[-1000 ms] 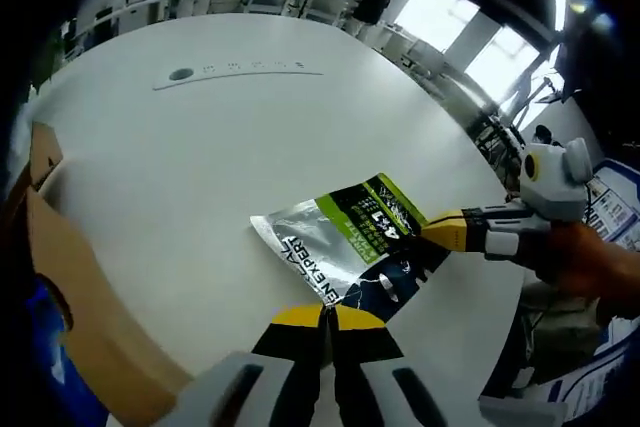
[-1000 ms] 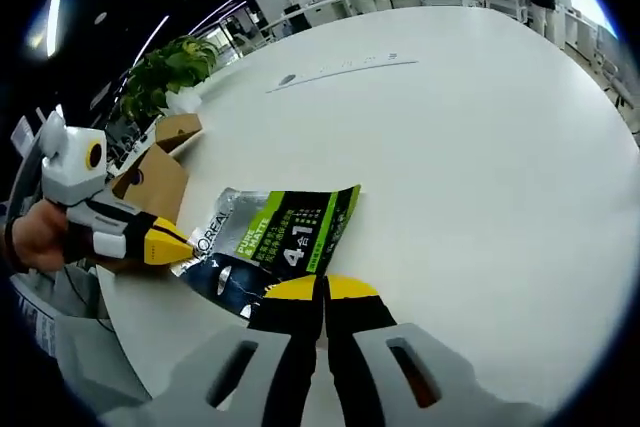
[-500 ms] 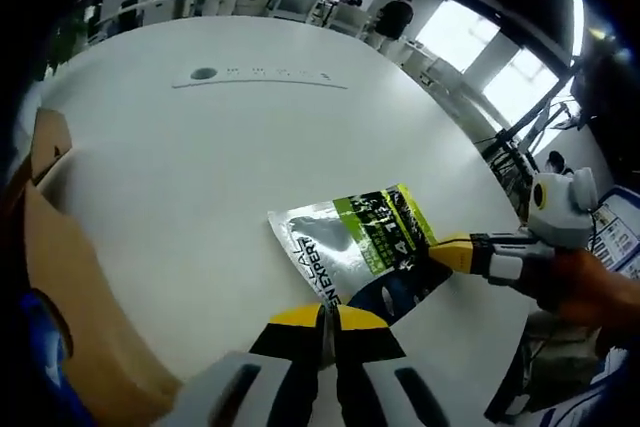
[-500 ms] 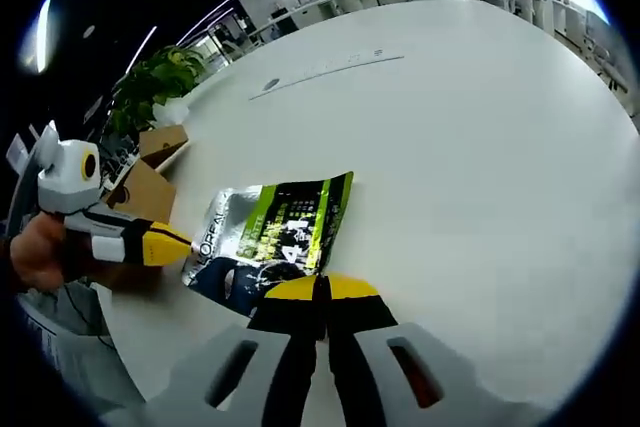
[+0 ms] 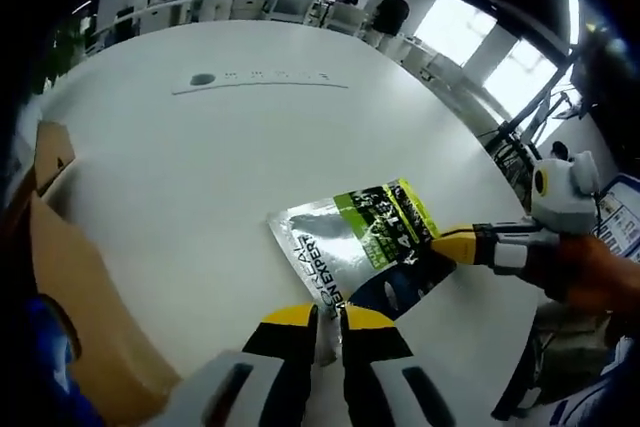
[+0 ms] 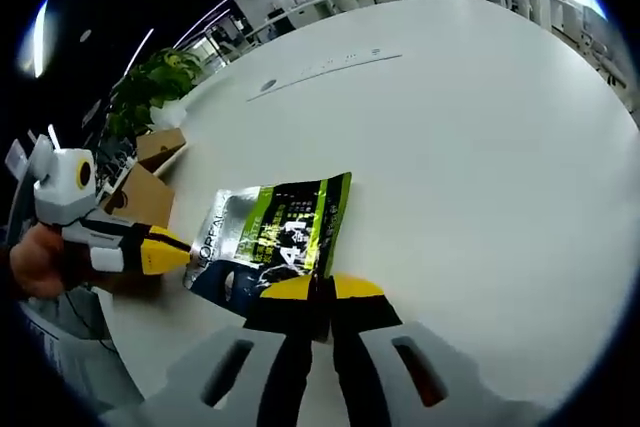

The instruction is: Operate the shoe box by opening the lid, removing the specified soft item, and placing it in the target area until the item is outside and the box remains undamaged.

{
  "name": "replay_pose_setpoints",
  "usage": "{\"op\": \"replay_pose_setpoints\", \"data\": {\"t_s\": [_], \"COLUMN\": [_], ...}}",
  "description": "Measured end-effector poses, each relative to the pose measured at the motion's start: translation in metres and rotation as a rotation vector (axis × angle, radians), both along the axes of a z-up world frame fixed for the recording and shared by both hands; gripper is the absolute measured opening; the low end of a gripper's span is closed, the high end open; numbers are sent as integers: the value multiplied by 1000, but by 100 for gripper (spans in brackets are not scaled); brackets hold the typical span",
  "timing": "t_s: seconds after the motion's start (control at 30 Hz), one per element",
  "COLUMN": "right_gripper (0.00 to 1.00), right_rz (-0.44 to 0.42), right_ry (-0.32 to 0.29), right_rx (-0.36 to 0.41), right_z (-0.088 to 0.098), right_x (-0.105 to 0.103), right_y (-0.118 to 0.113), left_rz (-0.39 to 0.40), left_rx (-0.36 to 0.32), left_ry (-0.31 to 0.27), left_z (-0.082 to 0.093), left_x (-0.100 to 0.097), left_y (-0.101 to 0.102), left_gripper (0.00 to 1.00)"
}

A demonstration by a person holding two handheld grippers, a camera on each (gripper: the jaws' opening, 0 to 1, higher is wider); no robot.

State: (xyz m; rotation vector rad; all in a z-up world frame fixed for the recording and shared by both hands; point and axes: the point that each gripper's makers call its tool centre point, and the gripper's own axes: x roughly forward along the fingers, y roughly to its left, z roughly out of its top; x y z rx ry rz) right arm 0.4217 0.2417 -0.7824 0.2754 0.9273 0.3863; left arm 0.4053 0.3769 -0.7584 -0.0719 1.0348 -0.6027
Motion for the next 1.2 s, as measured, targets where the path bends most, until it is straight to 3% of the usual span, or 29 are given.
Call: {"op": "replay_pose_setpoints", "data": {"t_s": [0.13,0.63,0.9,1.2], "right_gripper": [6,9,9,9], "right_rz": [-2,10,35,83], "right_ry": [-5,-49,-78,-105], "right_rx": [-11,-65,-84,-88], "right_z": [4,35,52,68], "right_x": [0,-3,-6,-4], "right_y": [-4,-14,0,31], "left_rz": [-5,8,30,48], "left_rx": [30,25,5,6], "left_ry": [-24,-103,-142,-189], "left_z": [4,36,54,69], "left_x": [0,4,5,2], "left_y": [6,25,42,72], "left_gripper": [13,16,16,16]}}
